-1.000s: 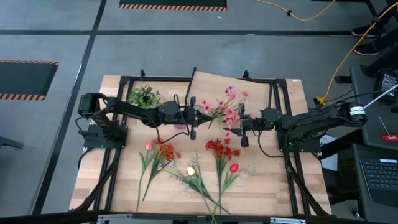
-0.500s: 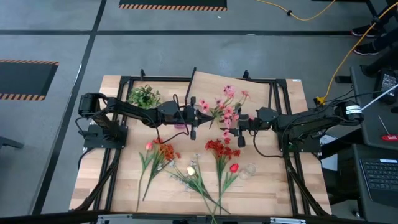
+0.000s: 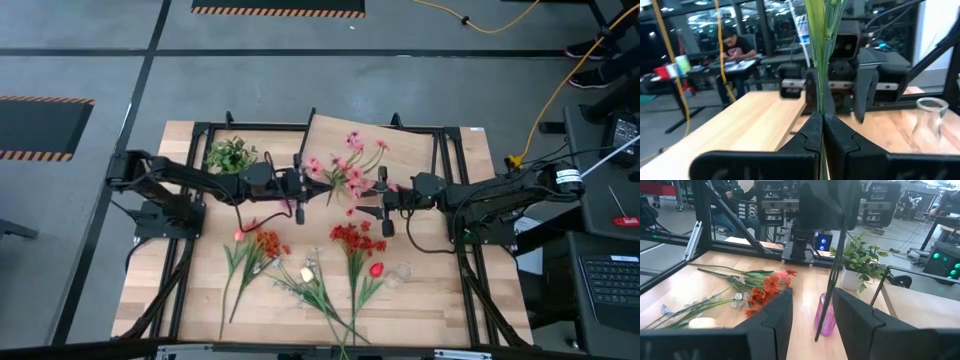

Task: Pick and place flowers into a vace then onto a shelf
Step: Put the pink flowers into the purple vase

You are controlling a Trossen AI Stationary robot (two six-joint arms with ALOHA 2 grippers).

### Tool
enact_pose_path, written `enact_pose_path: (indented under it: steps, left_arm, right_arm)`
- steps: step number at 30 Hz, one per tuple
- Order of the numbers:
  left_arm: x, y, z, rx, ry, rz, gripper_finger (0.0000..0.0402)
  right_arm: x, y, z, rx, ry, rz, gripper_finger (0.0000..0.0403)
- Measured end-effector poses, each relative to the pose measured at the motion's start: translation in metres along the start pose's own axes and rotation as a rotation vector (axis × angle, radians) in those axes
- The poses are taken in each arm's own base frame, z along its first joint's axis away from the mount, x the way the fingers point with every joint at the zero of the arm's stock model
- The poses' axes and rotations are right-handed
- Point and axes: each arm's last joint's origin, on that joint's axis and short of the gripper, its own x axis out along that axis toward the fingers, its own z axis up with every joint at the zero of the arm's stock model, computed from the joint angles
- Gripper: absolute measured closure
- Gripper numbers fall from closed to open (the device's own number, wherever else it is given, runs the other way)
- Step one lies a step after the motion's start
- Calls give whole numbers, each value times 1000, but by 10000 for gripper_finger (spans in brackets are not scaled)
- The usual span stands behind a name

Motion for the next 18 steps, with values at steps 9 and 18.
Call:
enact_pose_path:
  steps: [9, 18]
  left_arm:
    - [-36, -9, 2, -7, -3, 166, 399]
    - [-73, -12, -6, -25, 27, 329, 399]
  right_arm:
    - [0, 0, -1, -3, 8, 1, 260]
    - [0, 0, -1, -6, 9, 1, 260]
